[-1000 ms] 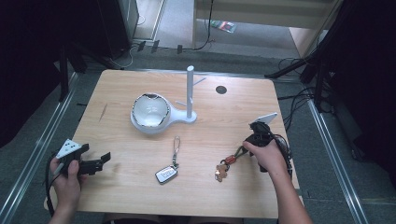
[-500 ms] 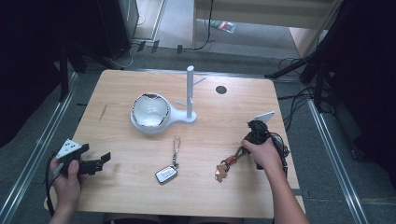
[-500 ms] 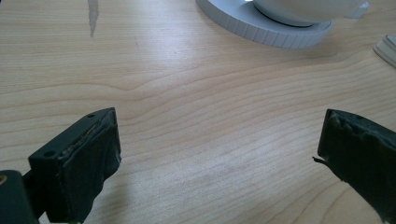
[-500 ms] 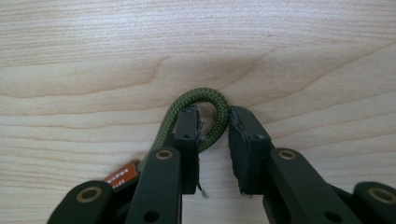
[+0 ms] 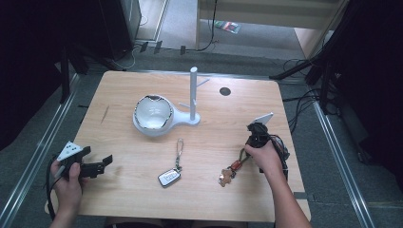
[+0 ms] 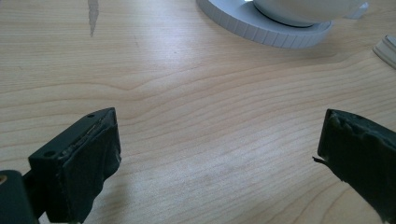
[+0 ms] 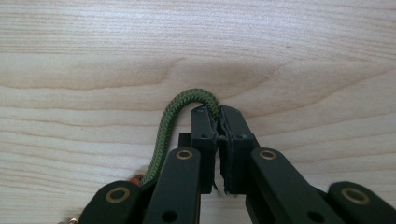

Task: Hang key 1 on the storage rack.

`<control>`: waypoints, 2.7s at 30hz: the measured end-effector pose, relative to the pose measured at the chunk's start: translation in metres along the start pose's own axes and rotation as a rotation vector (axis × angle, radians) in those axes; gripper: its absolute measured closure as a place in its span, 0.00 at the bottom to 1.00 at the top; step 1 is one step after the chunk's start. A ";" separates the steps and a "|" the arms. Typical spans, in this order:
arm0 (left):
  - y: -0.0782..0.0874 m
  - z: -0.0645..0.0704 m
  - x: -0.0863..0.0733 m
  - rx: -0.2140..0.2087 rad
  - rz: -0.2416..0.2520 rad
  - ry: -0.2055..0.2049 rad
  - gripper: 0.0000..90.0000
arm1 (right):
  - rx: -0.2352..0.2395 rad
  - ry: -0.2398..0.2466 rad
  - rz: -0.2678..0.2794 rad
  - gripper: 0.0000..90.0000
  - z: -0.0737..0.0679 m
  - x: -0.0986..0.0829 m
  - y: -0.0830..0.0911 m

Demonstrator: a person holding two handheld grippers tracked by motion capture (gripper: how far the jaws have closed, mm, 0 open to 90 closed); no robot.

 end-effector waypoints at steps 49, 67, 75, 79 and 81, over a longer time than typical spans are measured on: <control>-0.001 0.000 0.000 -0.002 -0.011 -0.007 0.00 | 0.143 0.271 0.743 0.96 -0.032 0.026 0.098; -0.001 0.000 0.000 -0.003 -0.009 -0.010 0.00 | 0.170 0.327 0.937 0.96 -0.041 0.036 0.115; -0.001 0.001 0.000 -0.008 -0.006 -0.007 0.00 | 0.185 0.332 0.975 0.96 -0.047 0.041 0.119; -0.001 0.001 0.000 -0.009 -0.006 -0.007 0.00 | 0.194 0.323 0.980 0.96 -0.049 0.044 0.121; -0.001 0.001 0.000 -0.008 -0.006 -0.008 0.00 | 0.198 0.319 0.991 0.96 -0.052 0.047 0.123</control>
Point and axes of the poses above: each handheld gripper's, and its own axes: y roughly backward along the jaws, x roughly out of its top, z roughly to its right, the point moved 6 cm from there along -y, roughly forward along the jaws, and after that the axes turned 8 degrees about z, right-handed, at the moved point
